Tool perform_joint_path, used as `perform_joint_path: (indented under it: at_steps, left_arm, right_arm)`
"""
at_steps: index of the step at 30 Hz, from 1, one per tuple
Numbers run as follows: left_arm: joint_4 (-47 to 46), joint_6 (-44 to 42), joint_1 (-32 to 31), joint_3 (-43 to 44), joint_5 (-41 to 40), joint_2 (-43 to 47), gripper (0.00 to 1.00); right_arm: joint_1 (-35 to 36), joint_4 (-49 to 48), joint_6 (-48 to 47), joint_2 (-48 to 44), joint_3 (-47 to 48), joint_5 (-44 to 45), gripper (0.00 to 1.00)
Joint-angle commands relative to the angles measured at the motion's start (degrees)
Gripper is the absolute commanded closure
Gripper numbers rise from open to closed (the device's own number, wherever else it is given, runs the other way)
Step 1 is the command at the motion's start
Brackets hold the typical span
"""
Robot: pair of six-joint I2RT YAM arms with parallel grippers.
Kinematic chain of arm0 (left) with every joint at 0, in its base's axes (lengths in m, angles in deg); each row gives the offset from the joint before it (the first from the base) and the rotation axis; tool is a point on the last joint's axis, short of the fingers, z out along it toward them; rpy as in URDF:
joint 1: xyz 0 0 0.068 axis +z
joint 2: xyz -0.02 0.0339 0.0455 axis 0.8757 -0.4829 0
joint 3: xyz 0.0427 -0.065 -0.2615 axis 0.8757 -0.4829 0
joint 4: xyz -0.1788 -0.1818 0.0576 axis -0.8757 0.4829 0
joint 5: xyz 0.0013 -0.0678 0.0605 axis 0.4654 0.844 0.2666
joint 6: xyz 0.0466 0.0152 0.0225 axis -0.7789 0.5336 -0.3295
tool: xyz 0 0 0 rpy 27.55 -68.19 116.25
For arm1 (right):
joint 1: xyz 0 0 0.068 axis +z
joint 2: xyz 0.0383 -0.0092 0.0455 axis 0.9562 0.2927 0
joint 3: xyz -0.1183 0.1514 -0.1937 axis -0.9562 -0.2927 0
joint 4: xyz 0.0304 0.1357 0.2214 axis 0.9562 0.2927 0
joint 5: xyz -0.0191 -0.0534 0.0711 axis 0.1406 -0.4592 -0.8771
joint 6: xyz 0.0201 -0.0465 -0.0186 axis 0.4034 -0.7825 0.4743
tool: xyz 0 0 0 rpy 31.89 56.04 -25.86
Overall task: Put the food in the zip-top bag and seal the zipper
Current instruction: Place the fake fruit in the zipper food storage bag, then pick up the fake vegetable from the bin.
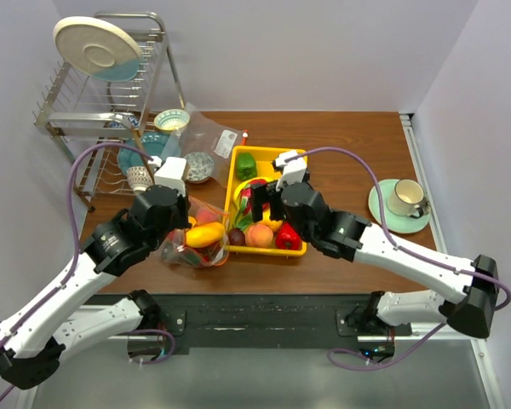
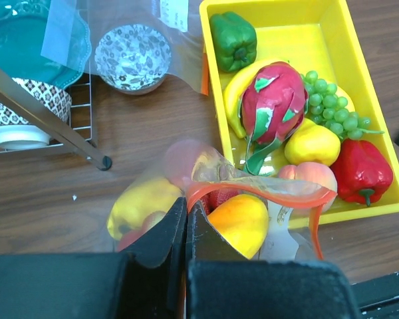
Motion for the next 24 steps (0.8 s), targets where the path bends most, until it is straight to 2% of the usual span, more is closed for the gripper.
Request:
perform_joint_path:
  at_steps: [1, 4, 12, 20, 24]
  left_arm:
    - [-7.2, -4.5, -0.3, 0.1, -2.0, 0.9, 1.00]
    - [-7.9, -7.5, -0.3, -0.1, -3.8, 0.8, 1.00]
    - [-14.4, -16.3, -0.2, -4.0, -6.0, 2.7, 1.00]
    - [-18.9, -14.8, -0.2, -8.7, -8.3, 6.8, 1.00]
    - [-21.7, -15.0, -0.2, -11.2, -6.2, 8.5, 1.00]
  right_arm:
    - [-6.5, 11.1, 0.6, 5.6, 6.1, -4.9, 0.01]
    - [-10.3, 11.7, 0.6, 10.5, 9.9, -11.0, 0.01]
    - [-15.8, 11.6, 1.3, 26.2, 24.7, -18.2, 0.01]
    - [-19.0, 16.8, -0.9, 44.7, 43.9, -19.6, 0.02]
    - [-20.5, 17.9, -1.5, 51.5, 48.4, -19.9, 0.03]
